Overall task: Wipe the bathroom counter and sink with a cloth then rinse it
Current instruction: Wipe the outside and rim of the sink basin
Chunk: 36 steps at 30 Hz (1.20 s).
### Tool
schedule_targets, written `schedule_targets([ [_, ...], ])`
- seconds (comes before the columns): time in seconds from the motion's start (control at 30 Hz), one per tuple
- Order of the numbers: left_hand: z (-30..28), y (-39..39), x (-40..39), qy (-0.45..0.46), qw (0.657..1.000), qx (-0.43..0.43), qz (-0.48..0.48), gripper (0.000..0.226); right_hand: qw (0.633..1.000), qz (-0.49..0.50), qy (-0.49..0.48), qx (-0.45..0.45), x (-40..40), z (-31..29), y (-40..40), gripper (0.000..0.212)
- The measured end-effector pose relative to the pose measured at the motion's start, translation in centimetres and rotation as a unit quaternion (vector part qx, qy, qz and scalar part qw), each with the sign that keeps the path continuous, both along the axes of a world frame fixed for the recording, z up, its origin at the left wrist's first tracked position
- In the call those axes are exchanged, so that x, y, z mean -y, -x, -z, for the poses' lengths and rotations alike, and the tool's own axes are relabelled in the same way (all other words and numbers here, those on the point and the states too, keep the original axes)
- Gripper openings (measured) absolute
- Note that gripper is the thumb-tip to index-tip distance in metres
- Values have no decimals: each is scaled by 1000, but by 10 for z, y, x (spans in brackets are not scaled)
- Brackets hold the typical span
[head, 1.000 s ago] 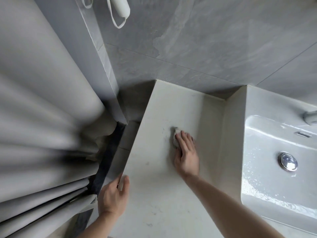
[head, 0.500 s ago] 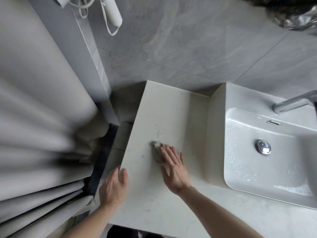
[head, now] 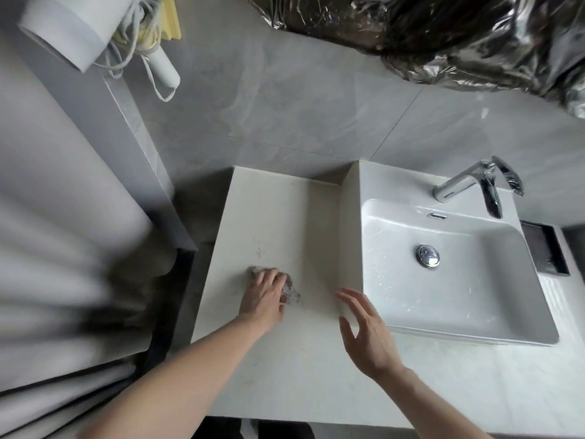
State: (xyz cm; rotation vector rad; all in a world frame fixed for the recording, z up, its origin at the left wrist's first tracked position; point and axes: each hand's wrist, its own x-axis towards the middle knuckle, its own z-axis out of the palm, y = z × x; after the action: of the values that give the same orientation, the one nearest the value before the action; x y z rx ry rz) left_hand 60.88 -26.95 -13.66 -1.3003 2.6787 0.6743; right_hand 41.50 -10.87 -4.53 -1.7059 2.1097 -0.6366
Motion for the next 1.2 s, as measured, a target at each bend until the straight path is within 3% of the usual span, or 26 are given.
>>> schedule_targets([
  [0.1, 6, 0, -3, 24, 1000, -1, -11, 53, 998, 62, 21, 1, 3, -11, 23, 48],
  [0.2, 5, 5, 3, 17, 998, -28, -56, 35, 994, 110, -25, -1, -3, -13, 56, 46],
  [0.33, -4, 27, 16, -24, 970, -75, -230, 26, 985, 100, -141, -1, -22, -4, 97, 40],
  [0.43, -13, 73, 40, -70, 930, -121, -341, 26, 969, 87, -232, 15, -34, -6, 124, 45],
  [0.53, -37, 132, 73, -148, 876, -234, -394, 31, 956, 31, -293, 10, -37, -14, 144, 46],
  [0.67, -54, 199, 114, -220, 801, -349, -433, 23, 943, -24, -331, 3, -32, -24, 156, 23],
  [0.73, -55, 226, 128, -264, 767, -384, -440, 20, 937, -36, -347, -7, -35, -22, 159, 33],
  [0.77, -53, 239, 133, -283, 759, -390, -438, 21, 934, -42, -354, -10, -37, -20, 159, 49],
  [0.87, -54, 273, 135, -327, 750, -398, -415, 26, 934, -37, -354, -12, -40, -12, 160, 88],
  [1.07, -62, 275, 111, -305, 789, -367, -386, 16, 936, -53, -348, -20, -43, -1, 164, 89],
  [1.2, -60, 247, 51, -291, 787, -368, -402, 19, 936, -60, -345, -25, -44, -3, 163, 90],
])
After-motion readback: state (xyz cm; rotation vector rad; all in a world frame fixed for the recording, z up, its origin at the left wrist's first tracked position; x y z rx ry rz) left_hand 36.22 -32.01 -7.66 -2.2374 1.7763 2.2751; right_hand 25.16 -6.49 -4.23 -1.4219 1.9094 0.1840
